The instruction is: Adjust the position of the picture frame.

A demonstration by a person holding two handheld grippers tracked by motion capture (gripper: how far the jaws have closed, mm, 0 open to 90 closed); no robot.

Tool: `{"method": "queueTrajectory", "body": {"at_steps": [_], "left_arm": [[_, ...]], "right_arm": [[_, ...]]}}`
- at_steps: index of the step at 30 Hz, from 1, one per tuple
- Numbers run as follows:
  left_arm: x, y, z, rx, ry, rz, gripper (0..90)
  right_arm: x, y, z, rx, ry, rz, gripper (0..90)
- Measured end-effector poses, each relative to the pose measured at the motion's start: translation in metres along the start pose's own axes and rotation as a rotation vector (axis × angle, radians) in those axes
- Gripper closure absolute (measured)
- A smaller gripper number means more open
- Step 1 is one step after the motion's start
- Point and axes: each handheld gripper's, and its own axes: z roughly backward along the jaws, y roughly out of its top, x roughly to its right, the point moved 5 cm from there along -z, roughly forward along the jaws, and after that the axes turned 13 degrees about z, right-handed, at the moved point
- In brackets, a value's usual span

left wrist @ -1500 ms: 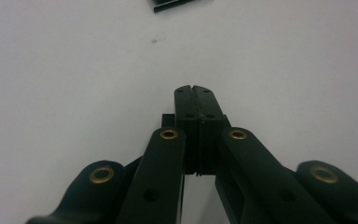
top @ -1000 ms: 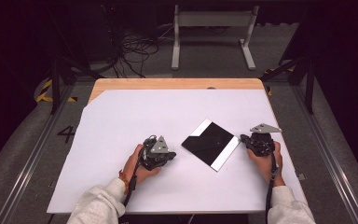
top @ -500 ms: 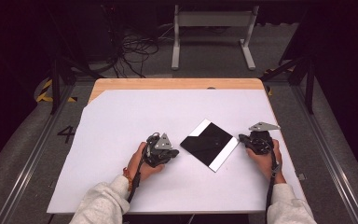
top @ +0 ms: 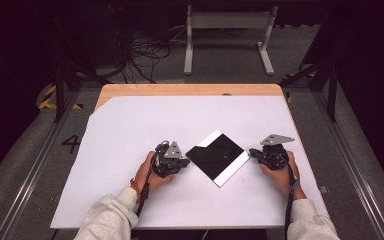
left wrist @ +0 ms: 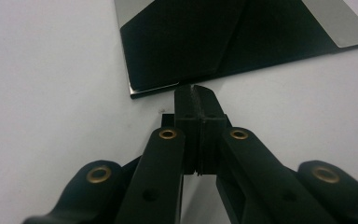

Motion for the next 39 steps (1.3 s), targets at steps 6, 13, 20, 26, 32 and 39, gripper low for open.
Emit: {"method": "queueTrajectory", "body": {"at_steps": [6,13,20,26,32,39], "left_arm": [[-0.003,-0.001,0.002,-0.003,0.000,0.004,87.6],[-0.002,-0.001,0.002,-0.006,0.000,0.001,87.9],[-0.015,0.003,0.011,0.046,0.038,0.025,89.0],[-0.040,0.010,0.016,0.086,0.094,0.078,89.3],[-0.057,0.014,0.008,0.079,0.125,0.127,89.2],[-0.064,0.018,-0.002,0.065,0.138,0.143,88.3]], "right_arm": [[-0.011,0.002,0.001,0.007,0.024,0.037,90.0],[-0.016,0.002,0.002,0.006,0.042,0.047,90.0],[-0.016,0.002,0.003,0.003,0.034,0.046,90.0],[-0.019,0.001,0.007,-0.008,0.036,0.042,90.0],[-0.027,-0.002,0.013,-0.020,0.054,0.060,90.0],[-0.031,-0.001,0.011,-0.009,0.063,0.059,90.0]]}}
